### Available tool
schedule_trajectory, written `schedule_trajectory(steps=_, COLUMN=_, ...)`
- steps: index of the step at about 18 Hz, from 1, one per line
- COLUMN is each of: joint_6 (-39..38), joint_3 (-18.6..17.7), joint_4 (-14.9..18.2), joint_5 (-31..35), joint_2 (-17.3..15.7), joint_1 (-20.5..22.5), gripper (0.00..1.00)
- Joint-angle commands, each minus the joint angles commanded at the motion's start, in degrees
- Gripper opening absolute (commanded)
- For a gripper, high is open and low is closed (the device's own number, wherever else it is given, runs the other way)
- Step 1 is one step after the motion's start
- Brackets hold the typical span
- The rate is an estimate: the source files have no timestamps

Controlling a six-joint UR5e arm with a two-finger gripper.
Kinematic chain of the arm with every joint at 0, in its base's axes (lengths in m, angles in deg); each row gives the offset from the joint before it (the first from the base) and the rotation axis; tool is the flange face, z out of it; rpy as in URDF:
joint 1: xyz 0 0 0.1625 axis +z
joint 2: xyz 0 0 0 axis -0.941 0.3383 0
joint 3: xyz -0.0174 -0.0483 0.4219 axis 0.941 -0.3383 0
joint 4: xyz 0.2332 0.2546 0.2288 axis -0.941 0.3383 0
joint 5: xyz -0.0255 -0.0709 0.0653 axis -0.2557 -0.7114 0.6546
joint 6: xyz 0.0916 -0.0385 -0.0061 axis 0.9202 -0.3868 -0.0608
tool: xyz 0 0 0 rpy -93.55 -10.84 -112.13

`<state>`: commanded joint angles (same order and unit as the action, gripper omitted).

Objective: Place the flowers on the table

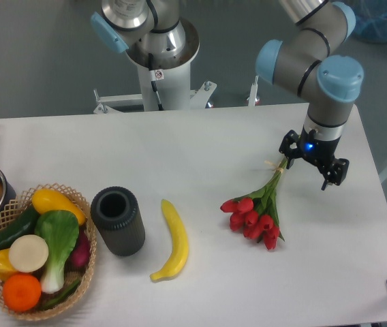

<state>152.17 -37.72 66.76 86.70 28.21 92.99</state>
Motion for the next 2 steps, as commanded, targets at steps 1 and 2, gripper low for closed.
schedule_trajectory(steps=1, joint_6=0.0, joint_3=-0.1, joint_4=0.0, joint_5=-0.1, joint_2=0.1, joint_1=0.0, gripper=1.0)
schedule_trajectory(steps=2, joint_6=0.0, joint_3=-0.1, joint_4=0.0, joint_5=-0.2, joint_2=0.1, joint_1=0.0, gripper=1.0)
